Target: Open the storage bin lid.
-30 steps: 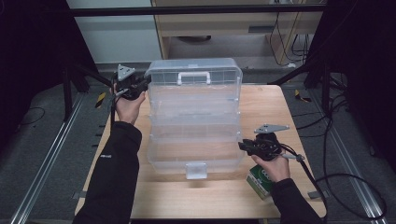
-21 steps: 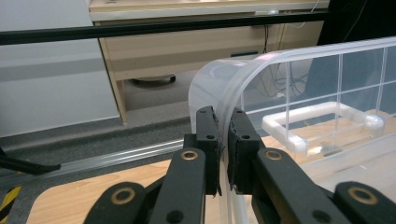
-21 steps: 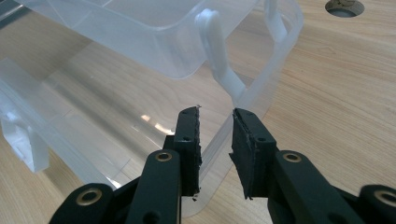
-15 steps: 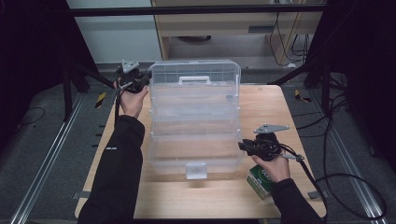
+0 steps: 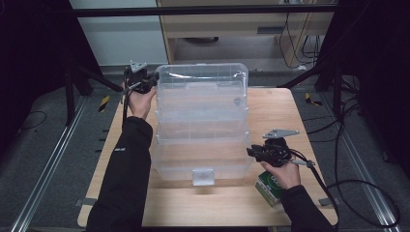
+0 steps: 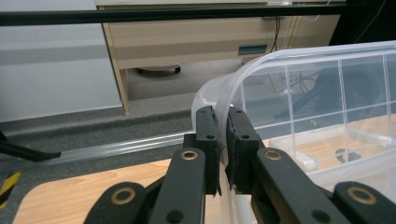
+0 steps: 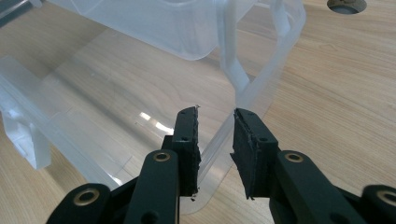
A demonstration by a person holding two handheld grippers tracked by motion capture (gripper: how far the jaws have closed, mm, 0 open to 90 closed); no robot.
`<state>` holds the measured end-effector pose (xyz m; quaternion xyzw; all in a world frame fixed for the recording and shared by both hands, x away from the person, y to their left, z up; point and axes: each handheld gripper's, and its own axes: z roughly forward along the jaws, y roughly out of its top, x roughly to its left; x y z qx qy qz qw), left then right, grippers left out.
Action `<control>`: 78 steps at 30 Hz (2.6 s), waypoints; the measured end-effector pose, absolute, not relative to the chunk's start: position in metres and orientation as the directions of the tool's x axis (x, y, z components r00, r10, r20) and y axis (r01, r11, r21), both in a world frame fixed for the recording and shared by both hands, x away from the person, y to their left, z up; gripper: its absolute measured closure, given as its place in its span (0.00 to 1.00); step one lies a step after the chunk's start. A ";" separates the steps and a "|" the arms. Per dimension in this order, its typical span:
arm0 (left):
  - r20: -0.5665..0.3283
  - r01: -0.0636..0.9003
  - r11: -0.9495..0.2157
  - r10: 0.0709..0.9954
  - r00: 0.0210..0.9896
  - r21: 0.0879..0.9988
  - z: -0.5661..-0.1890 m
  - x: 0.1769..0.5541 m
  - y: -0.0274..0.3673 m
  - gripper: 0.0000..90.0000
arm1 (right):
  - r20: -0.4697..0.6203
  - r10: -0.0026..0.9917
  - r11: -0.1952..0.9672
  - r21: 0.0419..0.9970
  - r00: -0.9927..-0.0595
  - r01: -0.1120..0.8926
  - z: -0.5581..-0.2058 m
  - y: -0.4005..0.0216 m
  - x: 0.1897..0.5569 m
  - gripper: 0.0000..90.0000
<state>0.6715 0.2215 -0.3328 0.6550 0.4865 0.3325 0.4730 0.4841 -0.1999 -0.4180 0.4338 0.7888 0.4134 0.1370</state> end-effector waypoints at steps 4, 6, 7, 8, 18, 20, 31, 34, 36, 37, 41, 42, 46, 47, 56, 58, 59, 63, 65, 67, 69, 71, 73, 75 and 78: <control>-0.039 0.328 -0.065 0.953 0.302 0.942 -0.334 0.674 0.221 0.94 | 0.144 0.798 0.280 0.771 -0.585 0.572 -0.418 -0.200 0.484 0.79; -0.036 0.331 -0.071 0.952 0.305 0.941 -0.334 0.675 0.220 0.94 | 0.141 0.797 0.284 0.770 -0.587 0.571 -0.418 -0.200 0.484 0.79; -0.036 0.331 -0.071 0.951 0.308 0.941 -0.334 0.675 0.220 0.94 | 0.139 0.796 0.286 0.771 -0.589 0.569 -0.418 -0.199 0.483 0.79; -0.037 0.332 -0.071 0.951 0.308 0.940 -0.334 0.676 0.220 0.94 | 0.141 0.796 0.285 0.770 -0.588 0.571 -0.418 -0.199 0.483 0.79; -0.045 0.344 -0.067 0.951 0.306 0.936 -0.336 0.681 0.220 0.94 | 0.143 0.792 0.289 0.768 -0.593 0.571 -0.417 -0.199 0.482 0.78; -0.040 0.346 -0.074 0.950 0.311 0.935 -0.337 0.683 0.220 0.92 | 0.143 0.793 0.289 0.768 -0.593 0.572 -0.417 -0.199 0.481 0.78; -0.105 0.343 -0.003 0.949 0.298 0.940 -0.342 0.666 0.249 0.68 | 0.147 0.794 0.289 0.762 -0.590 0.579 -0.418 -0.199 0.483 0.76; -0.139 0.343 0.026 0.941 0.309 0.939 -0.338 0.649 0.263 0.66 | 0.148 0.793 0.289 0.762 -0.591 0.579 -0.419 -0.199 0.483 0.76; -0.126 0.349 0.005 0.938 0.324 0.937 -0.336 0.635 0.269 0.64 | 0.148 0.793 0.290 0.762 -0.591 0.579 -0.419 -0.199 0.483 0.76; -0.122 0.340 -0.001 0.932 0.341 0.941 -0.335 0.627 0.272 0.63 | 0.148 0.794 0.289 0.761 -0.590 0.580 -0.419 -0.199 0.483 0.76; -0.106 0.326 -0.023 0.923 0.371 0.945 -0.335 0.593 0.282 0.59 | 0.150 0.795 0.288 0.759 -0.588 0.583 -0.418 -0.199 0.483 0.76; -0.091 0.314 -0.035 0.923 0.375 0.949 -0.335 0.586 0.284 0.59 | 0.151 0.795 0.288 0.759 -0.588 0.584 -0.418 -0.199 0.483 0.76; -0.081 0.312 -0.055 0.911 0.405 0.948 -0.337 0.560 0.290 0.57 | 0.152 0.796 0.287 0.758 -0.586 0.586 -0.418 -0.199 0.483 0.76; -0.080 0.315 -0.060 0.906 0.416 0.947 -0.337 0.554 0.291 0.55 | 0.152 0.796 0.287 0.757 -0.586 0.586 -0.418 -0.199 0.483 0.76; -0.081 0.330 -0.094 0.873 0.481 0.939 -0.357 0.502 0.293 0.49 | 0.151 0.795 0.288 0.758 -0.587 0.585 -0.418 -0.199 0.484 0.76; -0.076 0.345 -0.113 0.868 0.490 0.932 -0.364 0.492 0.291 0.49 | 0.152 0.795 0.288 0.758 -0.587 0.586 -0.418 -0.199 0.484 0.76; -0.074 0.353 -0.124 0.864 0.497 0.927 -0.367 0.488 0.290 0.49 | 0.151 0.795 0.288 0.758 -0.587 0.585 -0.418 -0.199 0.484 0.76; -0.063 0.376 -0.165 0.849 0.525 0.912 -0.379 0.477 0.281 0.49 | 0.151 0.795 0.288 0.758 -0.587 0.586 -0.418 -0.199 0.484 0.76; -0.049 0.386 -0.195 0.841 0.539 0.901 -0.386 0.473 0.275 0.50 | 0.151 0.795 0.288 0.758 -0.587 0.585 -0.418 -0.199 0.484 0.76; -0.042 0.403 -0.222 0.833 0.552 0.888 -0.392 0.471 0.270 0.51 | 0.151 0.794 0.289 0.758 -0.589 0.584 -0.418 -0.199 0.484 0.76; -0.047 0.413 -0.227 0.830 0.556 0.882 -0.397 0.469 0.266 0.51 | 0.150 0.794 0.290 0.758 -0.589 0.585 -0.418 -0.199 0.484 0.76; -0.028 0.418 -0.255 0.827 0.562 0.872 -0.401 0.468 0.262 0.52 | 0.150 0.794 0.289 0.758 -0.589 0.584 -0.418 -0.199 0.484 0.76; -0.020 0.430 -0.271 0.828 0.561 0.861 -0.404 0.467 0.259 0.53 | 0.150 0.795 0.290 0.758 -0.588 0.584 -0.418 -0.199 0.484 0.76; -0.007 0.441 -0.293 0.827 0.562 0.848 -0.408 0.467 0.257 0.54 | 0.150 0.795 0.290 0.758 -0.588 0.585 -0.418 -0.199 0.484 0.76; -0.020 0.469 -0.294 0.831 0.556 0.832 -0.413 0.468 0.255 0.57 | 0.148 0.794 0.291 0.758 -0.589 0.584 -0.418 -0.199 0.484 0.76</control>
